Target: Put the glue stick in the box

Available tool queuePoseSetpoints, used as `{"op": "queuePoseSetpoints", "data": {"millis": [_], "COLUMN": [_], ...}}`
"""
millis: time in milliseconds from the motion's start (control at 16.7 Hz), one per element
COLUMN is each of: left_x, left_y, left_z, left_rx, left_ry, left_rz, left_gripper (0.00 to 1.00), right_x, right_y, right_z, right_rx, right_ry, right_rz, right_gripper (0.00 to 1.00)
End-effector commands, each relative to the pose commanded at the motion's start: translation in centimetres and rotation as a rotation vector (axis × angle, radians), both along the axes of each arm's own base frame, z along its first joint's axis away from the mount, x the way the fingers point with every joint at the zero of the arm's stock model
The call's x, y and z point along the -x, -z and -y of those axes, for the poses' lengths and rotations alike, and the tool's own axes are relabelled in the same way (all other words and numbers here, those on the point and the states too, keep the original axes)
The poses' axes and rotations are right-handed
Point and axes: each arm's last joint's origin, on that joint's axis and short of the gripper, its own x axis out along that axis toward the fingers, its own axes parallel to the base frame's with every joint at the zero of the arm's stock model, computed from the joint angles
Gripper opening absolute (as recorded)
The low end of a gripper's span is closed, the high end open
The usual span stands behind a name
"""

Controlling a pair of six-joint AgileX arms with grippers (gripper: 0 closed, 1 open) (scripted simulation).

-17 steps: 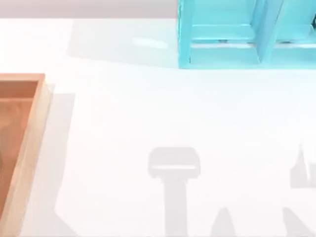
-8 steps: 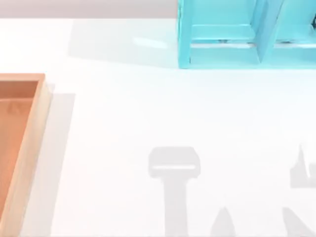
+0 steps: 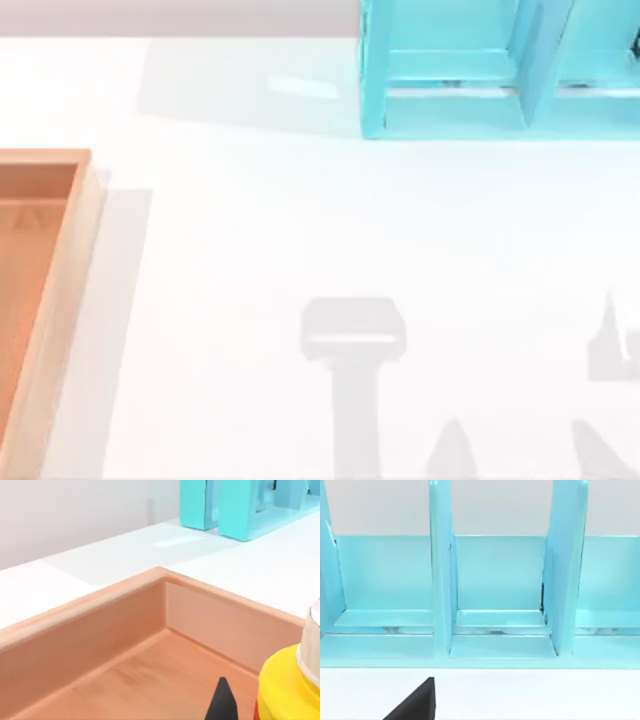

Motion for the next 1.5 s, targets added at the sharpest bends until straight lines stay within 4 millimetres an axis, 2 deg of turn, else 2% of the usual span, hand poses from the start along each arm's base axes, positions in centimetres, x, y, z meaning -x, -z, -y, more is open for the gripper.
{"op": "queuePoseSetpoints", "data": {"millis": [420,720,900,1200,1500], "left_x": [0.4,-0.5,-1.6,-3.4,-4.1], "left_y": [0.6,1.2,1.5,1.9,2.4], "left_z": [-0.6,-0.7,0.1,2.6,4.3], "left_rx": [-0.121,-0.216,-0.196,-0.083,0.008], "left_ry": [-0.024,-0.070,-0.081,-0.045,-0.005], "left_rz": [0.001,0.007,0.011,0.012,-0.004], "left_gripper": [0.00,0.00,0.00,0.00,0.00], "right_x": [0.0,0.0,0.0,0.0,0.0], "right_y": [0.0,0.0,0.0,0.0,0.0], "right_z": [0.0,0.0,0.0,0.0,0.0], "right_rx": [0.000,0.000,0.000,0.000,0.000], "right_ry": [0.000,0.000,0.000,0.000,0.000], "right_rz": [0.000,0.000,0.000,0.000,0.000], "right_gripper": [1.00,1.00,1.00,1.00,1.00]}}
